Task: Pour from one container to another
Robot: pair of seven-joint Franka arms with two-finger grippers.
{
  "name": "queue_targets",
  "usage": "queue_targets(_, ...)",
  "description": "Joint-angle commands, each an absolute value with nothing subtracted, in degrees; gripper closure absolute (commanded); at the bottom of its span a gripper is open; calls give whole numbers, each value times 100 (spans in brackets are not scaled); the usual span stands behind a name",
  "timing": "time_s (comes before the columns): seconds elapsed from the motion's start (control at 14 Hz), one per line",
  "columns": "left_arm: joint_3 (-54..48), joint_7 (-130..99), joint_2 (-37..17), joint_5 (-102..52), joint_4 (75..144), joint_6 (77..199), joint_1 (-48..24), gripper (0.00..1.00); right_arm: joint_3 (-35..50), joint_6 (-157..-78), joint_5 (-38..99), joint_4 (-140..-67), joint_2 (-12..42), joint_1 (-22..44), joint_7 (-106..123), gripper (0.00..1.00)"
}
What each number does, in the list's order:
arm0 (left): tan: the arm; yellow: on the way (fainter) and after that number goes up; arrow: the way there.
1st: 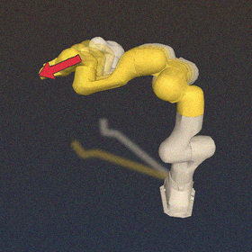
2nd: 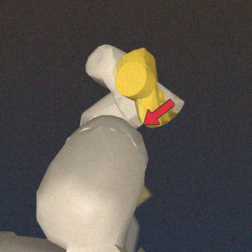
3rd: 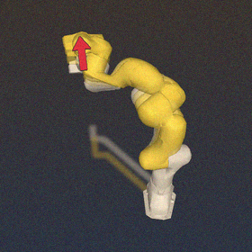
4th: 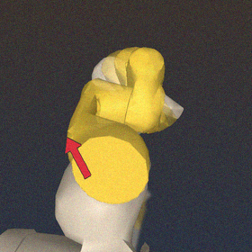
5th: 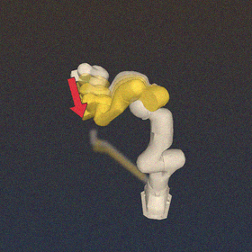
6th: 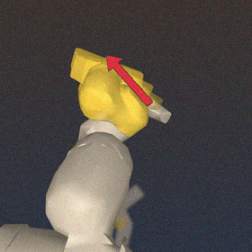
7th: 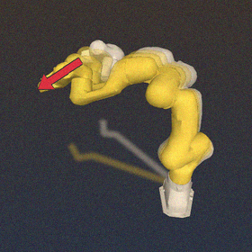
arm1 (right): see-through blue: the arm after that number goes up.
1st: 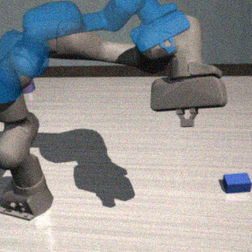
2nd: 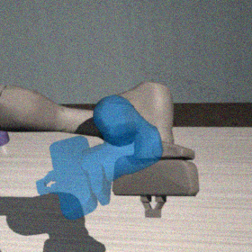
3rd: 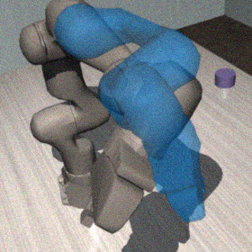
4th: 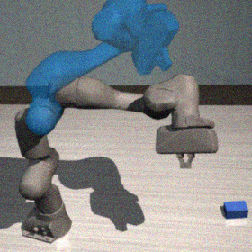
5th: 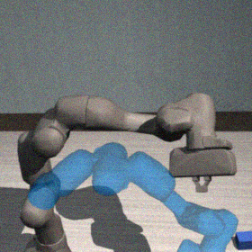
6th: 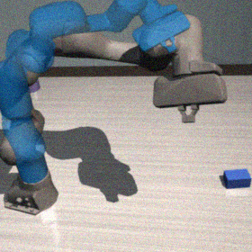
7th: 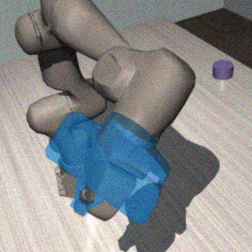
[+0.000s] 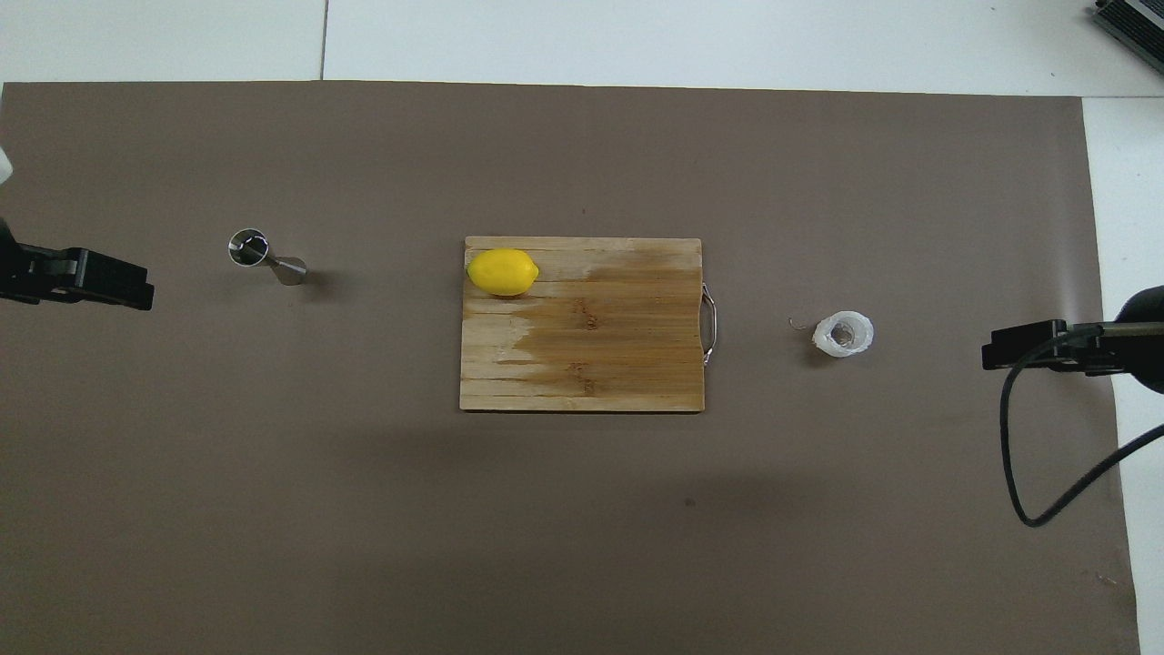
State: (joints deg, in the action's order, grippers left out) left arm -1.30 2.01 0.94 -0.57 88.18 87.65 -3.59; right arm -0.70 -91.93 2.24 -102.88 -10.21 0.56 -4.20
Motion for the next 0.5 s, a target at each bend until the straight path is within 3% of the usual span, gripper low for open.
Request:
queue_targets(0.0,-149,228,176,-132,8877,8745,-308,0,-44,-9114,352,-10248,-1037,0,-483,0)
queue_targets(0.43,-149,220,228,-132,8974,8666,-325,0,-44,-9114,352,-10248,-1037,0,-483,0)
